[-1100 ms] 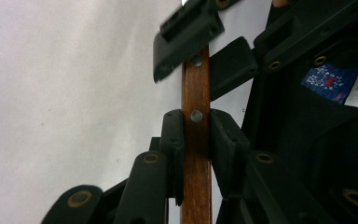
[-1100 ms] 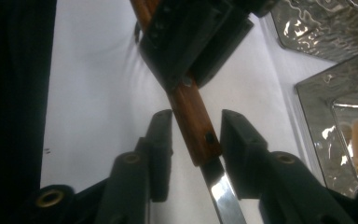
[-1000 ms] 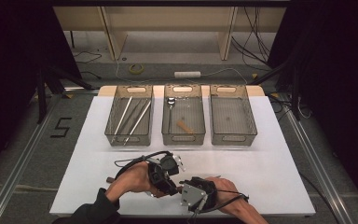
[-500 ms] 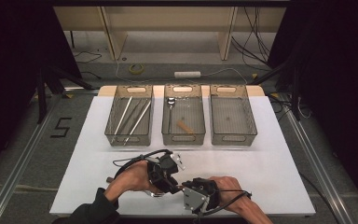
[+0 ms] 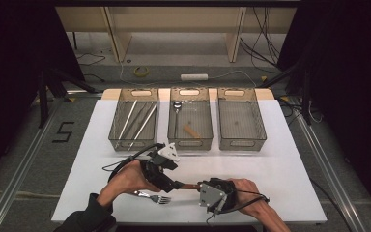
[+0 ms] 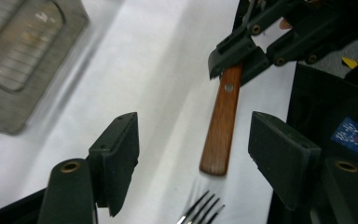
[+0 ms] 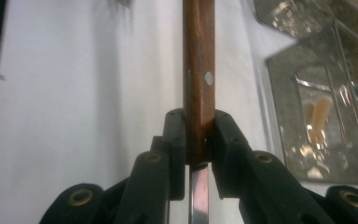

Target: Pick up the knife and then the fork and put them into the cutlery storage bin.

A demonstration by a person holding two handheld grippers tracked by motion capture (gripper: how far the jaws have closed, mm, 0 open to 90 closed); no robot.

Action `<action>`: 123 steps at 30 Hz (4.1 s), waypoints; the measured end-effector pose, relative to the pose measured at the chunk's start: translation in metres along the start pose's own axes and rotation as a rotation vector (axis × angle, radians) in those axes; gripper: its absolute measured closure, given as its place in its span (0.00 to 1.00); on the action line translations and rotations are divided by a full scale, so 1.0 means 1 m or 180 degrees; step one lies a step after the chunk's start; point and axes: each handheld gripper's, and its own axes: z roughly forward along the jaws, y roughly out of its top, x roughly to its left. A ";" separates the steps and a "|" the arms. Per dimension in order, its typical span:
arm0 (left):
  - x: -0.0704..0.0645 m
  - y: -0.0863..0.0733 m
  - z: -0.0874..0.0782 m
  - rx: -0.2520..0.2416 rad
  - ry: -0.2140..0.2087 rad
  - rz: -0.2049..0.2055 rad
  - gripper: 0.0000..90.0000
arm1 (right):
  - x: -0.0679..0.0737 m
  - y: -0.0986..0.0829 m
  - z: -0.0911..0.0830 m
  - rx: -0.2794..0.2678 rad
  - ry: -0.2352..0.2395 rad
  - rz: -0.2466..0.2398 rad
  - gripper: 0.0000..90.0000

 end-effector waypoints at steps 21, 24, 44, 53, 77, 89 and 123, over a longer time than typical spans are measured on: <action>0.019 -0.052 -0.014 -0.0479 0.0498 -0.0237 0.29 | -0.043 -0.040 -0.014 0.0058 -0.0212 0.0904 0.86; 0.021 -0.059 -0.014 -0.0542 0.0545 -0.0306 0.29 | -0.049 -0.044 -0.015 0.0055 -0.0225 0.1016 0.86; 0.028 -0.086 -0.023 -0.0865 0.0768 -0.0543 0.23 | -0.108 -0.072 -0.039 -0.0228 -0.0355 0.2091 0.86; 0.025 -0.091 -0.026 -0.0834 0.0855 -0.0506 0.23 | -0.144 -0.073 -0.039 -0.0290 -0.0354 0.2455 0.86; 0.028 -0.109 -0.032 -0.0970 0.0848 -0.0685 0.22 | -0.225 -0.077 -0.011 -0.0076 -0.0484 0.2902 0.86; 0.029 -0.110 -0.031 -0.0992 0.0800 -0.0708 0.22 | -0.241 -0.085 -0.001 -0.0056 -0.0531 0.3146 0.86; 0.029 -0.110 -0.028 -0.0920 0.0823 -0.0684 0.22 | -0.236 -0.108 0.040 0.0266 -0.0704 0.3475 0.85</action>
